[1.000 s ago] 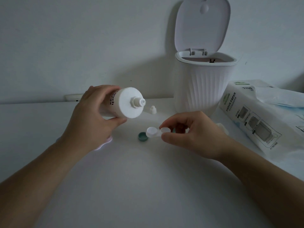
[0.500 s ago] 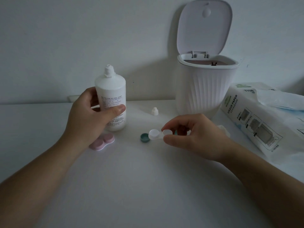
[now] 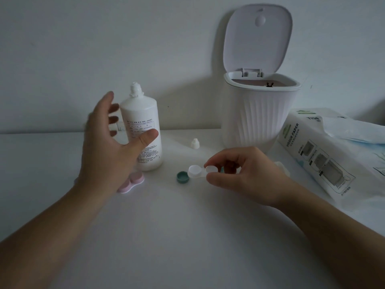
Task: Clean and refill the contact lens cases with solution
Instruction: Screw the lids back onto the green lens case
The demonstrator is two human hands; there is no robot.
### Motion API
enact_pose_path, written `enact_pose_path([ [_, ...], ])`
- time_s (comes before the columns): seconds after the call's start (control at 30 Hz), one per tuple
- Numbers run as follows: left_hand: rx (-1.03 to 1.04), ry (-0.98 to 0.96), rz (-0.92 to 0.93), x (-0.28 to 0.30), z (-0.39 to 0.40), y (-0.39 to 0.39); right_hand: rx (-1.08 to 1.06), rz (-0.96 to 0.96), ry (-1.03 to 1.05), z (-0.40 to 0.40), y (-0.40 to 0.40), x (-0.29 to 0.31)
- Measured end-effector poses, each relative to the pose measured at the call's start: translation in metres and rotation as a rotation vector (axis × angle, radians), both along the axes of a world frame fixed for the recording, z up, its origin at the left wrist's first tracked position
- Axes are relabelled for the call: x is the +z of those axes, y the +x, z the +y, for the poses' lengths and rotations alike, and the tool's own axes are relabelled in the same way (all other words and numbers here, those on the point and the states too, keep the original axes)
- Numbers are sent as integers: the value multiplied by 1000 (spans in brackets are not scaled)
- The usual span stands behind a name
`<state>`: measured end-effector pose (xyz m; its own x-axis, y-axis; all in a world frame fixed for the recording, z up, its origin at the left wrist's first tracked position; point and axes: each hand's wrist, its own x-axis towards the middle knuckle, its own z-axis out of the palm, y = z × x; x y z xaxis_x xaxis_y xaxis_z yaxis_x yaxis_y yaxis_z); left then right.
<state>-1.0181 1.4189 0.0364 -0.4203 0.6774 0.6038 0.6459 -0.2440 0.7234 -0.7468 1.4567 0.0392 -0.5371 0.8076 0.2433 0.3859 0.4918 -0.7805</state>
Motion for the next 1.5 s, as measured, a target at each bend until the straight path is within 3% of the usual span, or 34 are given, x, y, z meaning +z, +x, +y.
enact_pose_path([
  [0.13, 25, 182, 187, 6, -13, 11, 0, -4, -8, 0, 0, 1],
  [0.23, -68, 224, 293, 8, -20, 23, 11, -17, -18, -1, 0, 1],
  [0.37, -275, 164, 387, 2, -22, 35, -5, -24, -7, -1, 0, 1],
  [0.47, -414, -13, 434, -7, -20, 37, 0, -26, 0, -2, 0, 2],
  [0.63, -470, -193, 368, -14, -17, 34, 37, -33, -12, -4, -1, 2],
  [1.27, -567, -328, 207, -10, -22, 37, 96, -49, 12, -4, -2, 2],
  [1.43, -567, -358, 182, -10, -22, 32, -90, 102, 49, 9, 2, 1],
  [1.5, -575, -372, 172, -10, -21, 31, -230, 7, 141, 17, 4, -5],
])
